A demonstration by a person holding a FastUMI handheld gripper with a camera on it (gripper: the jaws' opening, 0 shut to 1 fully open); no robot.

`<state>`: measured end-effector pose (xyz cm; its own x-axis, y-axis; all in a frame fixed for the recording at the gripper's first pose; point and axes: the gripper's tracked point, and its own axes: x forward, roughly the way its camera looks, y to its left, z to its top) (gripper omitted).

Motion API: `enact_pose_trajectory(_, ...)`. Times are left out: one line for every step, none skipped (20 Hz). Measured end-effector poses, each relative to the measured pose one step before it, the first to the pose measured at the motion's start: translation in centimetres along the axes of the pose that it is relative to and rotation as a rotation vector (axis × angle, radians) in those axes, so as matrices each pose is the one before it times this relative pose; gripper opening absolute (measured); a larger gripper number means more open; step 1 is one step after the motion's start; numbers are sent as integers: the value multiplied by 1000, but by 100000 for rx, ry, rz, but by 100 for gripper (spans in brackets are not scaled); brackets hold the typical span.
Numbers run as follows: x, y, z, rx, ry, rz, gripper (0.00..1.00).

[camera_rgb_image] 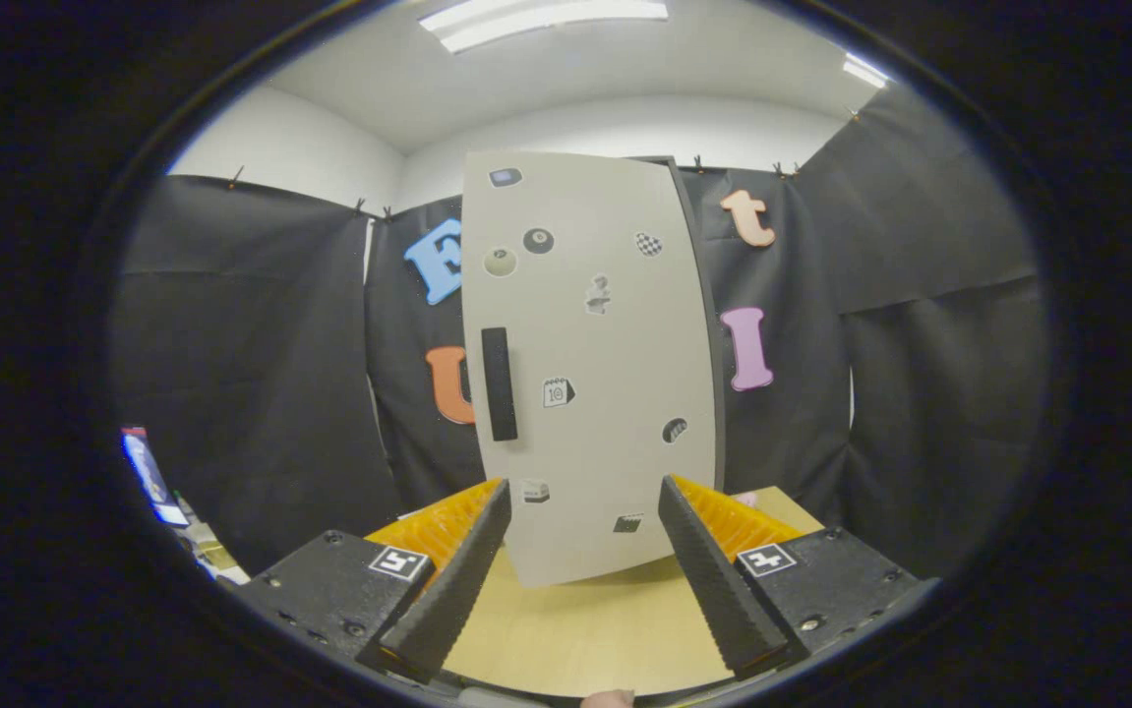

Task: Open the shoe cabinet door, grab the shoes and put them into the shoe cabinet, then close the shoe cabinet door.

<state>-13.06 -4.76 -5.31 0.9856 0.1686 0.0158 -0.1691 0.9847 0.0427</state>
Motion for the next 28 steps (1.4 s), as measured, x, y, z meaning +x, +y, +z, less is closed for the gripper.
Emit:
enact_pose_trajectory(-638,249,323,-1137,-1446,485,99)
enact_pose_trajectory(-542,148,281,-1402,-1169,-371,99)
enact_pose_trajectory(-483,108,152,-1409,-1408,-353,99)
enact_pose_trajectory(-307,179,113,-1661,-1034,172,99)
enact_pose_trajectory(-128,170,-40,-1470,-334,-36,99)
enact_pose_trajectory(-136,86,-122,-1273,5,-196,99)
enact_pose_trajectory(-52,108,-211,-1191,161,25,99)
enact_pose_trajectory(92,-3,-246,-1058,554,-331,99)
enact_pose_trajectory(109,-118,-194,-614,620,-407,99)
enact_pose_trajectory(94,-64,-156,-63,345,-234,99)
enact_pose_trajectory(108,-149,-126,916,-71,-537,99)
enact_pose_trajectory(105,-199,-127,1135,35,-221,99)
enact_pose_trajectory(339,-105,-56,925,130,-173,99)
enact_pose_trajectory(224,-212,-129,785,552,-442,99)
enact_pose_trajectory(116,-221,-217,583,545,-377,99)
enact_pose_trajectory(64,-78,-158,443,624,223,99)
enact_pose_trajectory(151,107,-252,449,692,382,99)
enact_pose_trajectory(126,28,-154,448,483,399,99)
enact_pose_trajectory(45,150,-99,-20,376,523,99)
enact_pose_trajectory(19,53,-12,-169,118,159,99)
enact_pose_trajectory(-33,-17,-112,-348,176,-182,99)
enact_pose_trajectory(5,-36,32,-380,-134,-104,99)
enact_pose_trajectory(-23,139,-22,-236,-11,-96,99)
enact_pose_trajectory(-10,100,25,-44,-46,124,99)
enact_pose_trajectory(-49,164,73,133,-339,193,99)
enact_pose_trajectory(914,-38,-8,-53,-346,-202,99)
enact_pose_trajectory(358,168,17,-53,-150,-612,99)
enact_pose_trajectory(105,65,-37,92,-13,-186,99)
